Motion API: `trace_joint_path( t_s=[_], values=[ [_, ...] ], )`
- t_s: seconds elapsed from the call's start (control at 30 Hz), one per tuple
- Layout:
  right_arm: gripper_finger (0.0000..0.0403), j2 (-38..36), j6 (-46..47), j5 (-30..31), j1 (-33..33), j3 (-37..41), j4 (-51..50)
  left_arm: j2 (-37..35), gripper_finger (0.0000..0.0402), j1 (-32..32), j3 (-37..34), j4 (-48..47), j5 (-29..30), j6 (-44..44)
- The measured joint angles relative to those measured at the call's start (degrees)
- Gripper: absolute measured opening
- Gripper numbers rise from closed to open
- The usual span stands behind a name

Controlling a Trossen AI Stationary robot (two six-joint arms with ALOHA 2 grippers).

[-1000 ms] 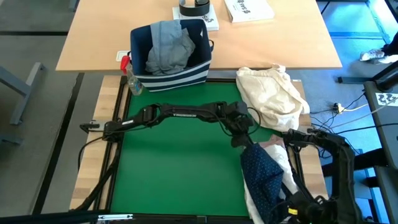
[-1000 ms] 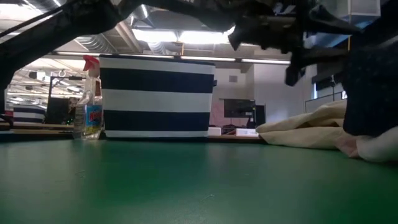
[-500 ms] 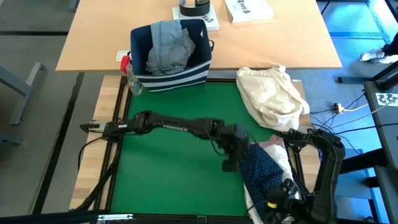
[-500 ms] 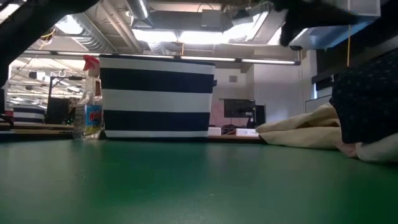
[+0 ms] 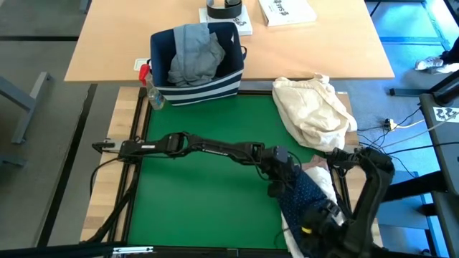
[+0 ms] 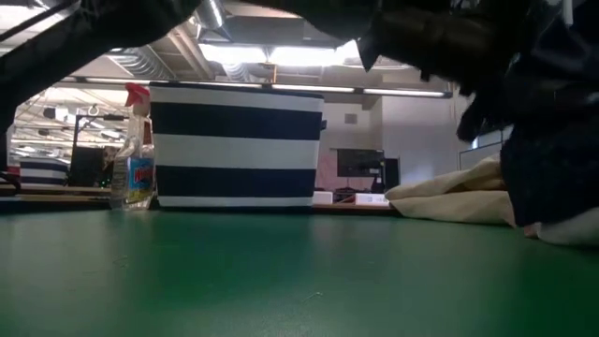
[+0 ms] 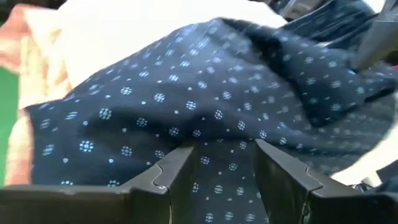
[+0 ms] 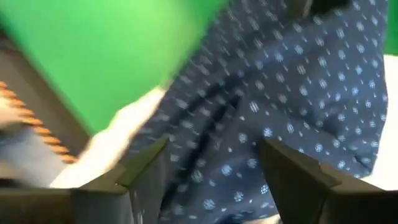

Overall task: Fold laundry
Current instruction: Stack the blue polo on top of the white polo

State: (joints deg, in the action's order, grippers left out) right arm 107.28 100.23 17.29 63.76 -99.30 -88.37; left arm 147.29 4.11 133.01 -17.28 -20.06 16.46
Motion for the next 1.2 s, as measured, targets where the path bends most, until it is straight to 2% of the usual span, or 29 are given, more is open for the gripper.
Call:
trace_joint_path(
  t_s=[0.13,0.2,0.33,0.43,0.57,0.7,0.83,1.03,1.13,1.2],
  values=[
    [0.0247,0.2,-1.6,-13.3,-0.1,2.7,-1.6,0.1,0.0155,-0.5,0.0,0.0,0.4,0.5],
    [0.0247,0.0,-1.0,-19.0,1.9,2.6,-1.7,0.2,0.0155,-0.7,0.0,0.3,0.4,0.7],
    [0.0247,0.0,4.0,-26.8,7.5,1.2,0.4,0.5,0.0155,-0.8,0.0,0.1,0.0,1.2],
    [0.0247,-0.1,6.8,-27.5,8.6,-2.4,-0.4,0.5,0.0155,-0.8,0.0,0.6,0.0,1.1],
    [0.0247,-1.5,6.7,-16.2,7.7,-8.8,-1.3,0.5,0.0155,-0.8,0.0,2.0,-1.3,1.3],
    [0.0247,-2.3,7.1,-2.3,6.1,-8.4,-1.7,0.1,0.0155,-0.9,0.1,1.8,-3.6,1.9],
    [0.0247,-2.1,2.9,3.7,4.1,-5.5,-0.1,-2.7,0.0155,-1.8,1.1,-7.9,-3.1,0.2],
    [0.0247,-2.1,-9.7,6.7,-0.8,-4.0,0.4,-12.7,0.0155,-1.9,1.5,-32.2,9.1,-7.2],
    [0.0247,-2.2,-16.2,7.7,-4.5,-4.0,-0.7,-14.5,0.0155,-0.4,-0.7,-41.3,18.8,-7.9],
    [0.0246,-2.3,-19.8,7.2,-7.3,-4.0,-1.7,-16.5,0.0155,0.9,-4.1,-45.5,23.3,-8.7]
  ],
)
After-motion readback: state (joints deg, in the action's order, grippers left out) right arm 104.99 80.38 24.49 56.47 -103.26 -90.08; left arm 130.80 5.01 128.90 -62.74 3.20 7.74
